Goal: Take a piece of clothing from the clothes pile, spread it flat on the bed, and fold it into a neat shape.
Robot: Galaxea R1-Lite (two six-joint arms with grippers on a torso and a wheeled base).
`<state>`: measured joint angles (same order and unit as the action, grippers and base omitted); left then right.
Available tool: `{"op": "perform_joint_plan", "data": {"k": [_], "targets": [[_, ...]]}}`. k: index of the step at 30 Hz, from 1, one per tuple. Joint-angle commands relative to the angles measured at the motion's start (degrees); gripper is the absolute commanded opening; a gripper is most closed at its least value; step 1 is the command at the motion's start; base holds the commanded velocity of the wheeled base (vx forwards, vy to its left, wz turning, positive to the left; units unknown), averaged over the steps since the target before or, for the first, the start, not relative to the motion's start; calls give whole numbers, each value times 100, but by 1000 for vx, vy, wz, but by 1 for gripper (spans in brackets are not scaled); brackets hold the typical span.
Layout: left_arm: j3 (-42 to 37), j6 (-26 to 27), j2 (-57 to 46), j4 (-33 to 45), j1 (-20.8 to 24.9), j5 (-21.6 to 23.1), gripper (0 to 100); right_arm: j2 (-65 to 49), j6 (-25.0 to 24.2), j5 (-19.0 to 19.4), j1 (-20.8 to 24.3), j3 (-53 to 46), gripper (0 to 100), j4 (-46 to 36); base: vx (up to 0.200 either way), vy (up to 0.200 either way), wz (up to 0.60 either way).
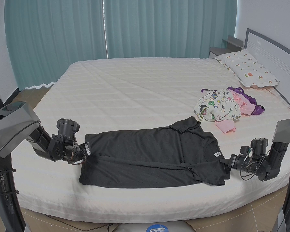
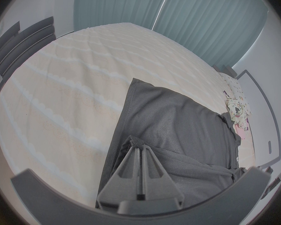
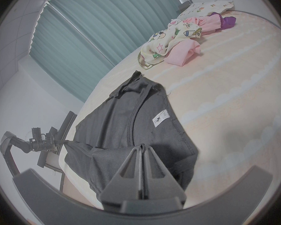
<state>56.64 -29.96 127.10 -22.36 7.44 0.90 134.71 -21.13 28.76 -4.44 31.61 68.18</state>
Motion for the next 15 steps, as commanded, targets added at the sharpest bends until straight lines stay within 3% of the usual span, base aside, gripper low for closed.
{"op": "perform_joint_plan", "data": {"k": [1, 8, 15], "targets": [[-4, -18, -133, 56, 3, -2, 0, -102, -6, 33, -92, -102, 0, 108, 0, 0, 0], [-127, -203, -537, 241, -49, 24, 0, -111, -67, 60, -128, -313, 0, 556, 0, 0, 0], [-733, -238, -1100, 267, -164, 94, 0, -164, -313, 227, -145, -647, 0, 1285, 0, 0, 0]]}}
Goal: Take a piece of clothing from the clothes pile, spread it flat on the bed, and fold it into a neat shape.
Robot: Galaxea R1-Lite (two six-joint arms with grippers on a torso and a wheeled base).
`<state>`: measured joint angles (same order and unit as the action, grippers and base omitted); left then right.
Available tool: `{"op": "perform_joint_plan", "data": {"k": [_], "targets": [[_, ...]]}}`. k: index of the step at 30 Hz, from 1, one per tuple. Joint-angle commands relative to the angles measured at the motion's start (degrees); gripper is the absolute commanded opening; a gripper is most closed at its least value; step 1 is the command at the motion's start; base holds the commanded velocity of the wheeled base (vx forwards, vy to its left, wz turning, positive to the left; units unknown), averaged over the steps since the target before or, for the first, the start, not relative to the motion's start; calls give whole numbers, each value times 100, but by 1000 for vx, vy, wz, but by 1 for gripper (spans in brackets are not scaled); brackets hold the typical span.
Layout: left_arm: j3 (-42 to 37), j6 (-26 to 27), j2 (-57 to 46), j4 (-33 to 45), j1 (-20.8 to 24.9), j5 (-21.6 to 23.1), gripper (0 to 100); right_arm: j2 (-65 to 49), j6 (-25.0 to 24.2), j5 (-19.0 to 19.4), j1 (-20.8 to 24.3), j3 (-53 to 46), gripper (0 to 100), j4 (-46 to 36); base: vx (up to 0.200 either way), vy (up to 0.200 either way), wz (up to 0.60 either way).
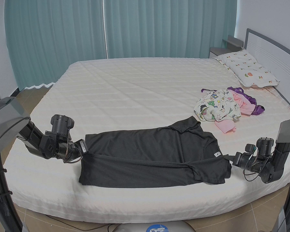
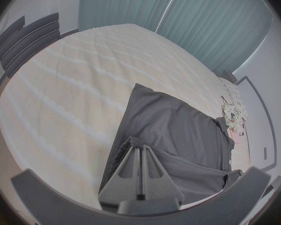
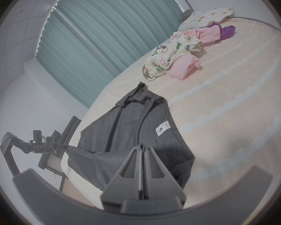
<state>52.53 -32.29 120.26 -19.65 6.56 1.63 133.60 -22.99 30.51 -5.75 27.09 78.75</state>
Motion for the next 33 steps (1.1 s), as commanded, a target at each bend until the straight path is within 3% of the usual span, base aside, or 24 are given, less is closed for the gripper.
{"op": "perform_joint_plan", "data": {"k": [1, 6, 11, 20, 33], "targets": [[-437, -5, -504, -4, -102, 39, 0, -62, -232, 51, -13, -274, 0, 395, 0, 0, 0], [-867, -14, -899, -39, -155, 135, 0, -106, -469, 271, -75, -678, 0, 1107, 0, 0, 0], [-1324, -23, -1444, -4, -155, 487, 0, -457, -478, 631, -207, -960, 0, 1116, 0, 0, 0], [-1983, -14, -1875, -56, -172, 689, 0, -853, -469, 737, -321, -1250, 0, 1116, 0, 0, 0], [-2212, -23, -2033, -92, -172, 953, 0, -1292, -478, 974, -550, -1496, 0, 1116, 0, 0, 0]]}}
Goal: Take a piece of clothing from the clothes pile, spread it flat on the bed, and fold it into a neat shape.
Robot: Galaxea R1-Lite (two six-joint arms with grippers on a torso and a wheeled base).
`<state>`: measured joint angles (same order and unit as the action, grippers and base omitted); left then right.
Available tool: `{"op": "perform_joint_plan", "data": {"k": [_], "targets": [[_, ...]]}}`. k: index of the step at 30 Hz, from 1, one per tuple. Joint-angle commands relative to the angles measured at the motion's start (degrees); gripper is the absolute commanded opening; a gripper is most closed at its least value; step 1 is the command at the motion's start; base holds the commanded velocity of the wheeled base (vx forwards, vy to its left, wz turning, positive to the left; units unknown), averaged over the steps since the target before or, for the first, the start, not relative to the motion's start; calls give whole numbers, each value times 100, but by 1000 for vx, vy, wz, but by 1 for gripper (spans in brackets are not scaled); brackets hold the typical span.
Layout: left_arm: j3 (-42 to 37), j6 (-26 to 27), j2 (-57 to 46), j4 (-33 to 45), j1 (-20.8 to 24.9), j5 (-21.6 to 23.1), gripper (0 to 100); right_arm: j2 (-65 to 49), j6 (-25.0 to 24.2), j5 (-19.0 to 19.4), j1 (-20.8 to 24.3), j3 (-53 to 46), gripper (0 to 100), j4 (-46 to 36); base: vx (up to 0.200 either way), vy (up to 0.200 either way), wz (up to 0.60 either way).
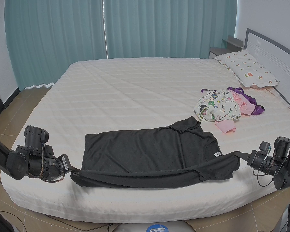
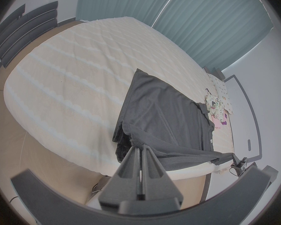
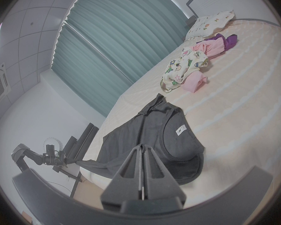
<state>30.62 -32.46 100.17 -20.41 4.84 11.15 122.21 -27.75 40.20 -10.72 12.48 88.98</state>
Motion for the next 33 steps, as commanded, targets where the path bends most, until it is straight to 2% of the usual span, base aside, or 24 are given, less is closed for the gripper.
{"op": "perform_joint_plan", "data": {"k": [1, 18, 21, 26, 33], "targets": [[-21, -6, -15, -16, -1, 1, 0, -162, 15, 23, -71, -71, 0, 93, 0, 0, 0], [-241, 12, 82, -491, -1, 1, 0, -303, 50, 58, -247, -334, 0, 93, 0, 0, 0], [-434, 65, 64, -508, -1, 1, 0, -347, 138, 190, -247, -545, 0, 93, 0, 0, 0], [-566, 65, -77, -491, -1, 1, 0, -329, 454, 207, -300, -765, 0, 93, 0, 0, 0], [-724, 74, -41, -499, 8, -8, 0, -233, 648, 207, -317, -853, 0, 93, 0, 0, 0]]}}
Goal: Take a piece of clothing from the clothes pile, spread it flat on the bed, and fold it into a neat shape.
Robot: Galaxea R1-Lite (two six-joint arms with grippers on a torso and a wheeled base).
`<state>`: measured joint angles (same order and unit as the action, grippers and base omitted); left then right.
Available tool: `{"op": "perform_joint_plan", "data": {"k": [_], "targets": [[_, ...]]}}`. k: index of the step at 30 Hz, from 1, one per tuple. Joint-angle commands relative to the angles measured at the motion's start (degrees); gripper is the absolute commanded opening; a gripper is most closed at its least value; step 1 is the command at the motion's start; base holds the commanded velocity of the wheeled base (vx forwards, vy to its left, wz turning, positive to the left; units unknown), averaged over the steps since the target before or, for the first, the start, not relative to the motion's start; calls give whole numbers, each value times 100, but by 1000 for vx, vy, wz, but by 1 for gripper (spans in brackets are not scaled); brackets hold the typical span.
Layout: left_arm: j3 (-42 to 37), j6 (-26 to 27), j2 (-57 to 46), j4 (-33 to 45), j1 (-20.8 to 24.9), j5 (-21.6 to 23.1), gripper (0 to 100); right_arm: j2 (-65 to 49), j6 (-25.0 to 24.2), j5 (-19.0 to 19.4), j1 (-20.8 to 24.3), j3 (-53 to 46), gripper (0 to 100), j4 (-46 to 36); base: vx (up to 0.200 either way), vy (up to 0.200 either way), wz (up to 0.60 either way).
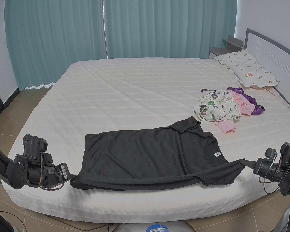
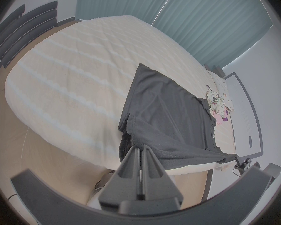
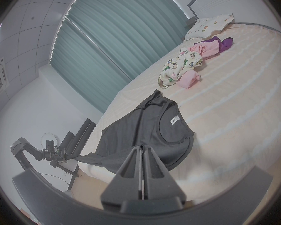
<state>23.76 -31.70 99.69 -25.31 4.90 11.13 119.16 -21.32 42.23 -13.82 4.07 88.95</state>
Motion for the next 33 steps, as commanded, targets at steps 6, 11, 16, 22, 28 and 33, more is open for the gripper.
{"op": "perform_joint_plan", "data": {"k": [6, 11, 16, 22, 28, 33], "targets": [[331, -12, 402, -18, -42, -67, 0, 344, -48, -74, 46, 375, 0, 96, 0, 0, 0], [788, -30, 999, -18, -51, -102, 0, 828, -48, -118, 134, 718, 0, 96, 0, 0, 0], [1184, -30, 1518, -18, -42, -173, 0, 1259, -48, -268, 301, 1096, 0, 96, 0, 0, 0], [1737, -47, 2195, -18, -42, -507, 0, 1575, -91, -452, 565, 1562, 0, 87, 0, 0, 0], [2019, -47, 2564, -18, -33, -612, 0, 1891, -91, -663, 794, 1913, 0, -27, 0, 0, 0], [2203, -56, 2713, -9, -42, -612, 0, 2120, -91, -857, 802, 2317, 0, -212, 0, 0, 0]]}}
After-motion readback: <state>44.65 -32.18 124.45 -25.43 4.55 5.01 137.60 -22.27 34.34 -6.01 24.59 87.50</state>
